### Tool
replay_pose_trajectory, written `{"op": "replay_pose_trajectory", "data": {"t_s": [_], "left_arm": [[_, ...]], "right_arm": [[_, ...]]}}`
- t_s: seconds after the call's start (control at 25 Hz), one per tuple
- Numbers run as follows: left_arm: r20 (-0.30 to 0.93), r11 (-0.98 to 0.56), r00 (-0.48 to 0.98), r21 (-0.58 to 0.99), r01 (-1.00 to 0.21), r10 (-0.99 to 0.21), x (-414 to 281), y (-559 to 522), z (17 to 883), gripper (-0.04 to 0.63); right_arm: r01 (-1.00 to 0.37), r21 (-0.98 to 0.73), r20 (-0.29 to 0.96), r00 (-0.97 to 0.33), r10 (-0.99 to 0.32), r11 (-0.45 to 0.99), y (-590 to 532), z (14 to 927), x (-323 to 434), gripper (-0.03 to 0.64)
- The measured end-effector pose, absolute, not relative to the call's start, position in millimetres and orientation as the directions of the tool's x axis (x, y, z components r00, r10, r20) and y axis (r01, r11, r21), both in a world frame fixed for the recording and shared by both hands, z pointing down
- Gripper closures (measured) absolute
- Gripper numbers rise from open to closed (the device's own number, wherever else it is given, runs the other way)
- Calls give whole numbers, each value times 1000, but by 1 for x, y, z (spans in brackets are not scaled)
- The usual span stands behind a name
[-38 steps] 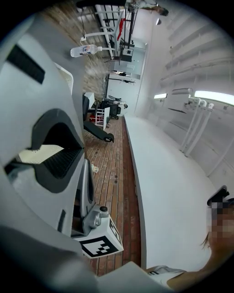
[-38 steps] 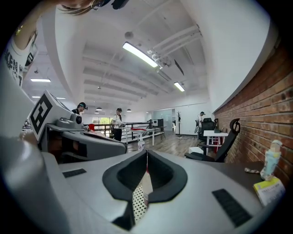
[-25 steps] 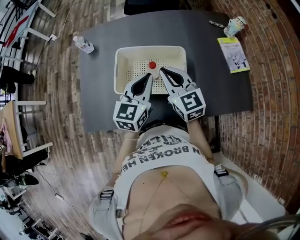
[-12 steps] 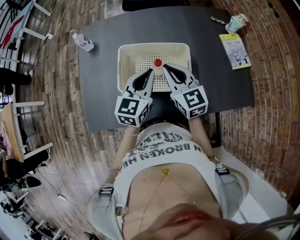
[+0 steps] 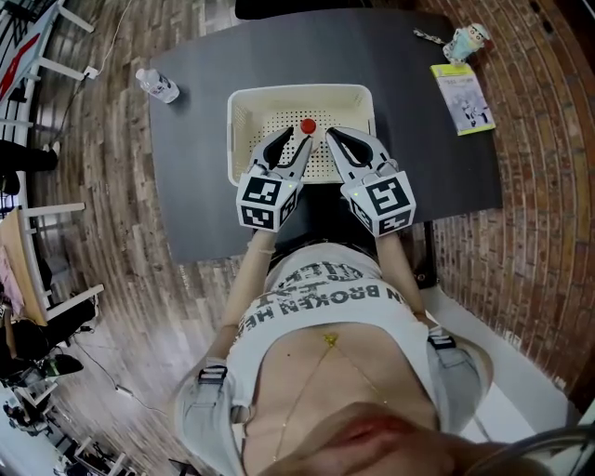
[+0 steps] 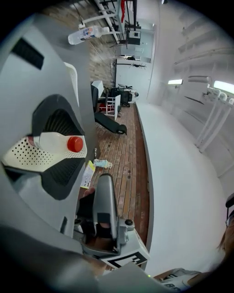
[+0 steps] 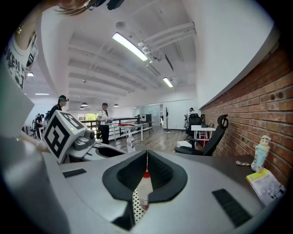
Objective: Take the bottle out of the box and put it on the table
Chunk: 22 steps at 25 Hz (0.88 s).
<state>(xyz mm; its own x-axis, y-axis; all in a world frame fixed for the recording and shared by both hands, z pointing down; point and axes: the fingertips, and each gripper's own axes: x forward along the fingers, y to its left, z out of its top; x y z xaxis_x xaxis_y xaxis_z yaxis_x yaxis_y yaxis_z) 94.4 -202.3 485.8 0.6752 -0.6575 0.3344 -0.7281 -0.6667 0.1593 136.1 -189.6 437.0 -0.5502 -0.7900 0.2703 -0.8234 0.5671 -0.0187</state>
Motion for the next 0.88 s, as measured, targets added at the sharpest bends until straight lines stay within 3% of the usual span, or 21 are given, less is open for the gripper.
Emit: {"op": "replay_pose_trajectory", "data": {"t_s": [0.2,0.56,0.88], "left_arm": [[399,-669,657,132,-731,-639,109,-216,512,393],[404,-679,652,95,-728,-642,124,-227,525,393],[404,-666,636,84,-741,-657,115,-230,523,437]], "right_arm": [[-821,-11,282,-550,-786,570,-193,438,140,607],[-818,-13,293,-554,-780,576,-197,442,146,607],[-812,-23,289,-564,-773,584,-198,443,141,607]]}}
